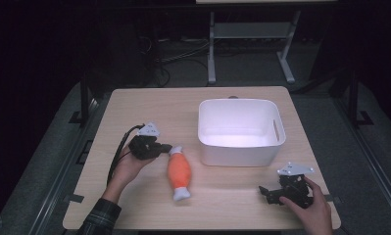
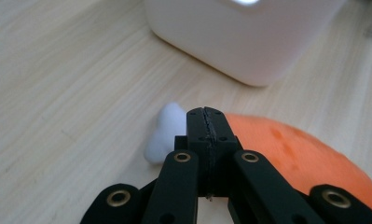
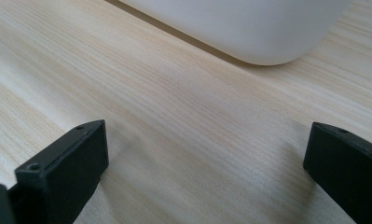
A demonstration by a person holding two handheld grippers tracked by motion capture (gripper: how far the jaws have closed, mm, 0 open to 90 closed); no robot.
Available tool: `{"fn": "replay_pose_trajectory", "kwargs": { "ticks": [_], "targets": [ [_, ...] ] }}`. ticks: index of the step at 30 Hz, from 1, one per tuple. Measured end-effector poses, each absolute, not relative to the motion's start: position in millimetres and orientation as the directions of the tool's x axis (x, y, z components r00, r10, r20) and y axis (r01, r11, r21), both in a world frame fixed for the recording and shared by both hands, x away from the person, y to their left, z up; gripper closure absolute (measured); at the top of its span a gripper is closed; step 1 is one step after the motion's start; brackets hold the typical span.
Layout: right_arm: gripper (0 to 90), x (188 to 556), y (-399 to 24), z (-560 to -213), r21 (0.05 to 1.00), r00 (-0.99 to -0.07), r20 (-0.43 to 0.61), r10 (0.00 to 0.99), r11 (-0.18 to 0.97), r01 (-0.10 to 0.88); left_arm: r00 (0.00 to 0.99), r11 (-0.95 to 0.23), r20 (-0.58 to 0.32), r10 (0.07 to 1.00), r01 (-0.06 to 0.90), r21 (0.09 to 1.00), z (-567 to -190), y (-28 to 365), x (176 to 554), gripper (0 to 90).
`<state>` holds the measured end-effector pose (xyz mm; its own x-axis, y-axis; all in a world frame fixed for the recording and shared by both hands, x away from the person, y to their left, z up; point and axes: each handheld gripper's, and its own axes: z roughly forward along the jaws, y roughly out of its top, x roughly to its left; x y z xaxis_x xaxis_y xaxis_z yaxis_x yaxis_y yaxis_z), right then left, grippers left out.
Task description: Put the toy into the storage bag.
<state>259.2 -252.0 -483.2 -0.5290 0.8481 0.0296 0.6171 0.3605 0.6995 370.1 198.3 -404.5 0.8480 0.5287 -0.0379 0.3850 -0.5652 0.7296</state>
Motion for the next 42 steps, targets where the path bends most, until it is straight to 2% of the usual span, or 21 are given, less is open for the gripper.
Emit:
{"fn": "replay_pose_trajectory", "kwargs": {
  "ticks": [12,19,42],
  "targets": [
    [0.0,259,-252,-483,0.700,-0.529,0.030,0.848,0.360,0.617,0.854,-0.558,-0.059,0.517,0.389,0.733,-415,166,401,89.7],
    [0.0,259,-252,-483,0.700,-0.529,0.030,0.848,0.360,0.617,0.859,-0.595,-0.054,0.510,0.397,0.698,-431,154,407,89.7],
    [0.0,259,-252,-483,0.700,-0.529,0.030,0.848,0.360,0.617,0.832,-0.618,-0.056,0.552,0.453,0.642,-443,176,403,89.7]
  ]
}}
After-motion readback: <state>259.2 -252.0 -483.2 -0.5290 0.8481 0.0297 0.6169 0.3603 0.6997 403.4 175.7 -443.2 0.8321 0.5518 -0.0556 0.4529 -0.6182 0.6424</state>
